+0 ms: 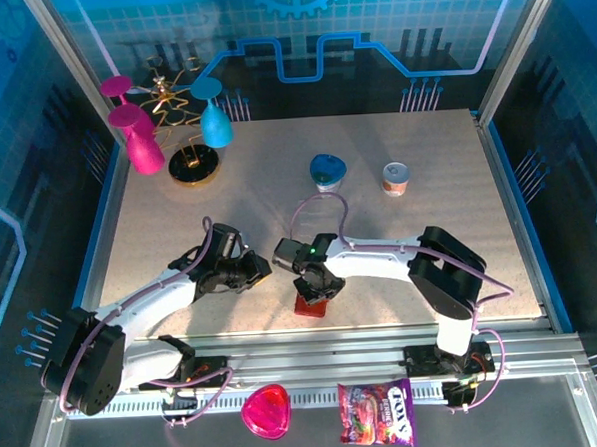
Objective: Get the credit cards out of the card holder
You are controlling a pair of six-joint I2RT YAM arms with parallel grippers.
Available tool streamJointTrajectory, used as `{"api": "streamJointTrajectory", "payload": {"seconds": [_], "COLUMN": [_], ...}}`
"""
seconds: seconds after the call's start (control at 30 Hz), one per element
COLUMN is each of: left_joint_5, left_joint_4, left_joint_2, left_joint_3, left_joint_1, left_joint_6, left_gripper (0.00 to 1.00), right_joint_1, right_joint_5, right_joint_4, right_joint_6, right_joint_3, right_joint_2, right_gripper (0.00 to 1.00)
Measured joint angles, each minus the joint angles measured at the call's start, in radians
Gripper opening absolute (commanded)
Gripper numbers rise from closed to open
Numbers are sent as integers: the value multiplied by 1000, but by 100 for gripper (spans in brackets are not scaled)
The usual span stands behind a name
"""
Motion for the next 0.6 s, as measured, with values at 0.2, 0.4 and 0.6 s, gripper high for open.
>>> {"api": "streamJointTrajectory", "payload": {"seconds": [0.2,0.4,0.6], "left_joint_5": [2,29,60], "left_joint_4": [31,134,254], "left_joint_2": [14,103,186], "left_joint_3": [1,3,2], "left_joint_1": [-50,-95,-130], "left_joint_6": [-12,-77,-151], "left_gripper": [18,17,15], "right_joint_1": [0,-2,-43], "right_joint_5": [15,14,-41], "right_joint_4": [80,207,372], "right_joint_6": [-34,-53,-44], "right_joint_3": [-40,-108,-243], "right_joint_2": [-32,-86,-179], "right_gripper": [7,4,2]}}
